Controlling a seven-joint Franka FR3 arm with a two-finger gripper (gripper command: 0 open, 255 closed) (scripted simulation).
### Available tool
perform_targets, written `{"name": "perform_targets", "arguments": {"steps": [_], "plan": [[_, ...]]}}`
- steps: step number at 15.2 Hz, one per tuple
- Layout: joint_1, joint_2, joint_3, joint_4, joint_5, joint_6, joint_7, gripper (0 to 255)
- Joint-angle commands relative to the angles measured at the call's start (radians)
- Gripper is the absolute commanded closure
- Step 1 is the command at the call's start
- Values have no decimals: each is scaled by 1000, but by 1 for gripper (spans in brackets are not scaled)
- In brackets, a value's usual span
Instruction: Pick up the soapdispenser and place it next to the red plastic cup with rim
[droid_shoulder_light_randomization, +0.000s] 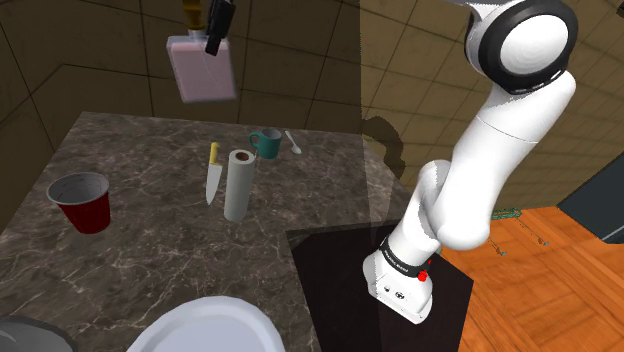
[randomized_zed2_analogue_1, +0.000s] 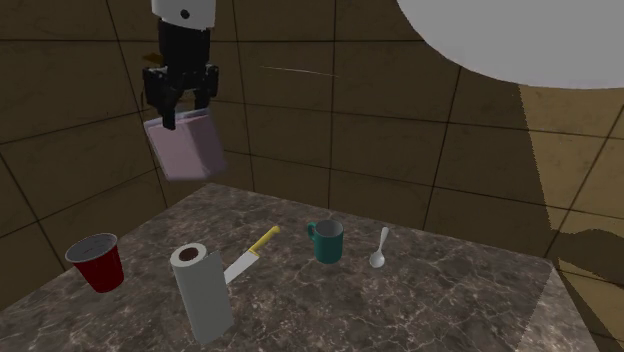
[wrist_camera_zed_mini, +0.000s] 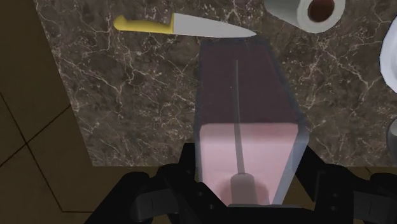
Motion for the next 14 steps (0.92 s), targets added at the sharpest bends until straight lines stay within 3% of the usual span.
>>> {"name": "perform_targets", "arguments": {"steps": [1, 14], "plan": [[28, -3, 25, -11, -12, 18, 54, 255], [187, 130, 152, 155, -79, 24, 351, 255]]}}
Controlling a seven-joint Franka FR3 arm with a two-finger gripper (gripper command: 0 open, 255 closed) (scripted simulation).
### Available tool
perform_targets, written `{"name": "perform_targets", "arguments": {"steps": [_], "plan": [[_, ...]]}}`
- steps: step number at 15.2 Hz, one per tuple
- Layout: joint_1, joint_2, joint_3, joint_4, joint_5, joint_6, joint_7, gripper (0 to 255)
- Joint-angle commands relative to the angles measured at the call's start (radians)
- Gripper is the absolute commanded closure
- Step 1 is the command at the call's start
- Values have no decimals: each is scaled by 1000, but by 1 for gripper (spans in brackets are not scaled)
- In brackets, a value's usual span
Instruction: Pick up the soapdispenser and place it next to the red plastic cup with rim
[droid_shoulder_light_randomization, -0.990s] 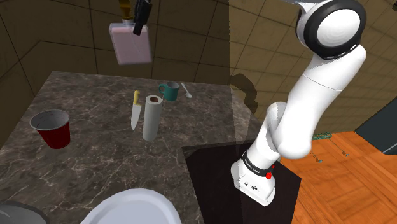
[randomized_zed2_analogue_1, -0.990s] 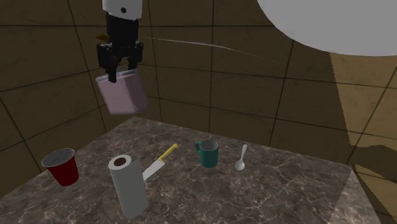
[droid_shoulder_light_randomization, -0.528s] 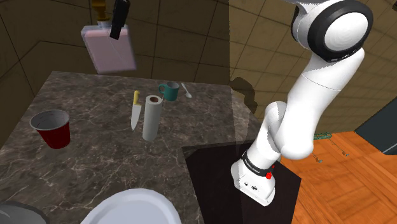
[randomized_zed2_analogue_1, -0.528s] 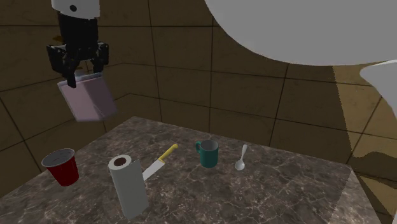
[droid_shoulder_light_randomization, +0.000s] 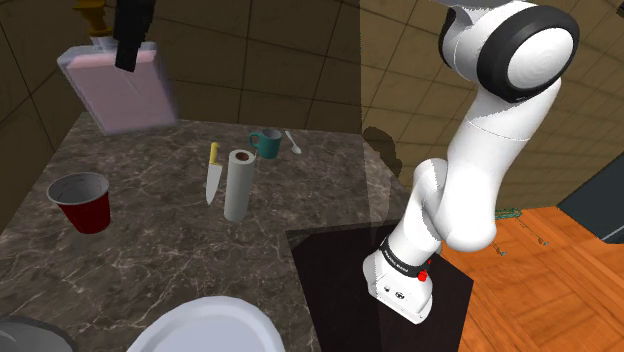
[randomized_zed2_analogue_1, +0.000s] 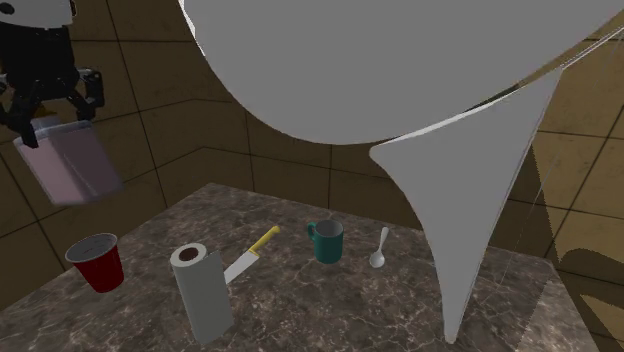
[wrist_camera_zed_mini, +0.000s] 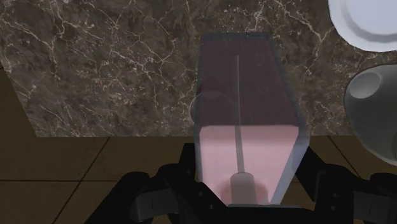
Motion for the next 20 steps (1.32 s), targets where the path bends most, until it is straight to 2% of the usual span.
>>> {"name": "perform_targets", "arguments": {"steps": [1, 20], "plan": [[27, 40, 17, 54, -13, -9, 48, 255], [29, 18, 19, -231, -4, 254, 24, 255]]}}
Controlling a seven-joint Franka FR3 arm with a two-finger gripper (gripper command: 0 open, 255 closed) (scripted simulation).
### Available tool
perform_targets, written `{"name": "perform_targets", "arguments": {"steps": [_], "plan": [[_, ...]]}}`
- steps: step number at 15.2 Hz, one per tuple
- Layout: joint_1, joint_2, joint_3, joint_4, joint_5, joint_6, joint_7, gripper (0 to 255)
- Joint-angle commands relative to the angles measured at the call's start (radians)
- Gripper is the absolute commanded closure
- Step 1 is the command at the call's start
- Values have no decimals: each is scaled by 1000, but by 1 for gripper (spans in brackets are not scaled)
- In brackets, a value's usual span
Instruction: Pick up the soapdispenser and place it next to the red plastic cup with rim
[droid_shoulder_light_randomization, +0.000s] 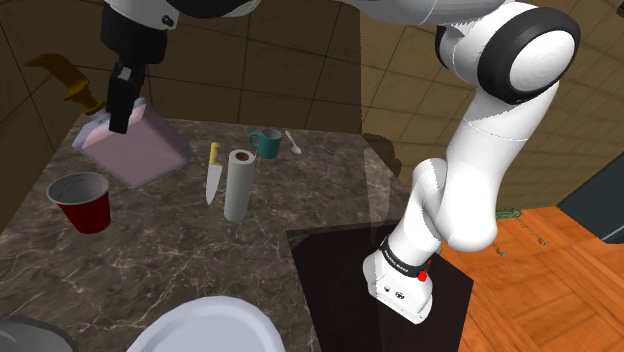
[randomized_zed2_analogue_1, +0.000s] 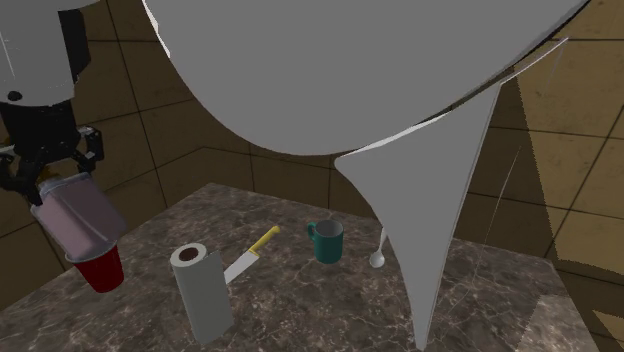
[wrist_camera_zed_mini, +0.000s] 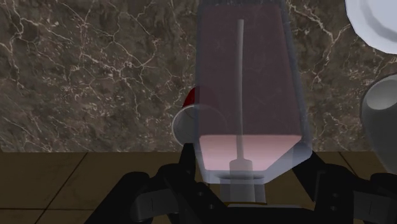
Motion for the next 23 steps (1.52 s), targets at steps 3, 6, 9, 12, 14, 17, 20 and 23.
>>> {"name": "perform_targets", "arguments": {"steps": [3, 6, 9, 12, 14, 17, 20, 23], "plan": [[0, 6, 1, -47, 3, 53, -5, 255], [1, 13, 1, -78, 5, 92, -9, 255], [1, 21, 2, -108, 8, 129, -14, 255], [1, 31, 2, -135, 11, 167, -18, 255], [1, 39, 3, -152, 13, 191, -21, 255], [1, 52, 4, -176, 16, 228, -25, 255], [1, 66, 5, -198, 19, 264, -30, 255], [1, 82, 6, -217, 23, 299, -35, 255]]}}
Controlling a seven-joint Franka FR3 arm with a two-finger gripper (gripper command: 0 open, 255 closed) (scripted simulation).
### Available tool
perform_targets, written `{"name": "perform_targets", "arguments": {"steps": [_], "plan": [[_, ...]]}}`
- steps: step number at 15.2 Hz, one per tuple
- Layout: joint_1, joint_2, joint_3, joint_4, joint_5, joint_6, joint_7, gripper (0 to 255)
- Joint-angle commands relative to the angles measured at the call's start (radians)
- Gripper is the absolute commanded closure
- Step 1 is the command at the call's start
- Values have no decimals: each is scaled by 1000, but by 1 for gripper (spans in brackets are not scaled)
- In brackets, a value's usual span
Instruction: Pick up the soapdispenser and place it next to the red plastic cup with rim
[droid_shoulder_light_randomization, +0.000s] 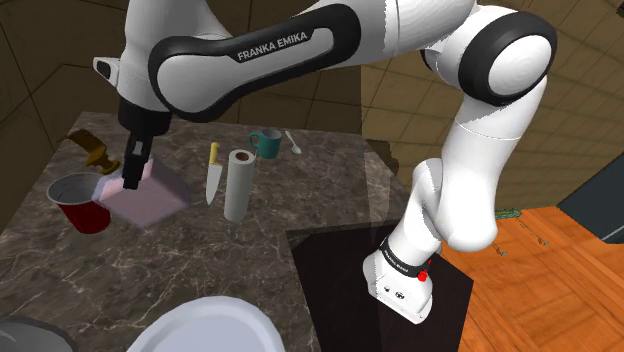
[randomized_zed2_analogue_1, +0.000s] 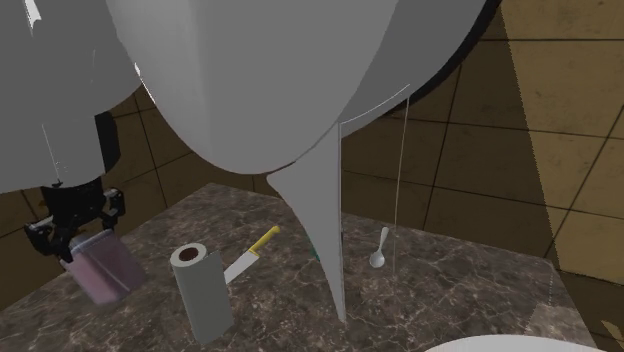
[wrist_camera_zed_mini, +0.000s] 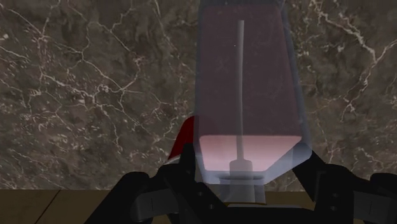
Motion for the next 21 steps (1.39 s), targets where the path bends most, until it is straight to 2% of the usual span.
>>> {"name": "perform_targets", "arguments": {"steps": [1, 14, 21], "plan": [[0, 10, 1, -12, 2, 22, -3, 255], [-2, 98, 8, -70, 21, 168, -26, 255], [-2, 98, 8, -69, 21, 168, -26, 255]]}}
